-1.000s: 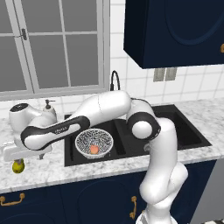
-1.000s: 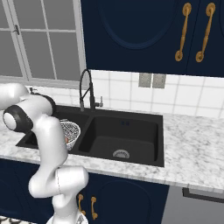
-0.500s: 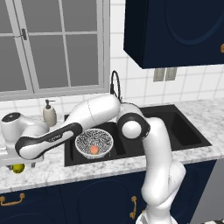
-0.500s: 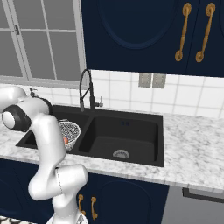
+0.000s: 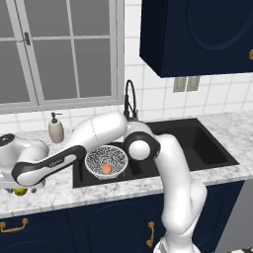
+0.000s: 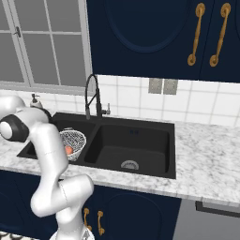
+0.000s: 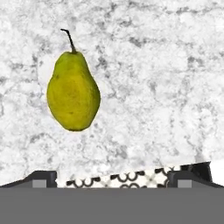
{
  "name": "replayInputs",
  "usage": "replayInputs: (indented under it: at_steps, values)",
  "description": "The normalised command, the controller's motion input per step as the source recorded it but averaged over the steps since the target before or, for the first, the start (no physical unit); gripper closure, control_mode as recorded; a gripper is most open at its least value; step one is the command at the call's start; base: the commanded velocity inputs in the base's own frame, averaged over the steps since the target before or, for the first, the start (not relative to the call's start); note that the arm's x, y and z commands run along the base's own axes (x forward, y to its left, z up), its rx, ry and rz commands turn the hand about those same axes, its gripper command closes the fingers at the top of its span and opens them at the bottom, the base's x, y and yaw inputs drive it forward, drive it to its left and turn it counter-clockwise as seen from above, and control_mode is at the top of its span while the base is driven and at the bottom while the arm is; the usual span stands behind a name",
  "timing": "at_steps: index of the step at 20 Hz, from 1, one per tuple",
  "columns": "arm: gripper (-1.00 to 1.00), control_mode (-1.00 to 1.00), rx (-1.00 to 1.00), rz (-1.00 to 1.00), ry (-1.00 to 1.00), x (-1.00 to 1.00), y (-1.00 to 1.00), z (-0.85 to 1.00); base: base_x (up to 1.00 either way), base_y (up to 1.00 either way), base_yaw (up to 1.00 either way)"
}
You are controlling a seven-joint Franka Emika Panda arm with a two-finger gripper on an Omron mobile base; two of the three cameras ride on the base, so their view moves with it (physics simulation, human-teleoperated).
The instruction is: Put the colander in the sink, put the pear, peach in the colander, and turn on the sink faucet and pour water over the colander.
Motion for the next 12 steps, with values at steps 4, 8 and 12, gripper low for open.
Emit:
replayInputs:
  at_steps: [4, 8, 12]
  values:
    - [-1.00, -1.00, -0.02, -0.12, -0.01, 0.36, 0.09, -0.10, 0.00, 0.00, 0.00]
    - [-1.00, -1.00, 0.00, -0.08, 0.00, 0.40, 0.17, -0.13, 0.00, 0.00, 0.00]
    - [-1.00, -1.00, 0.00, -0.05, 0.00, 0.31, 0.19, -0.25, 0.00, 0.00, 0.00]
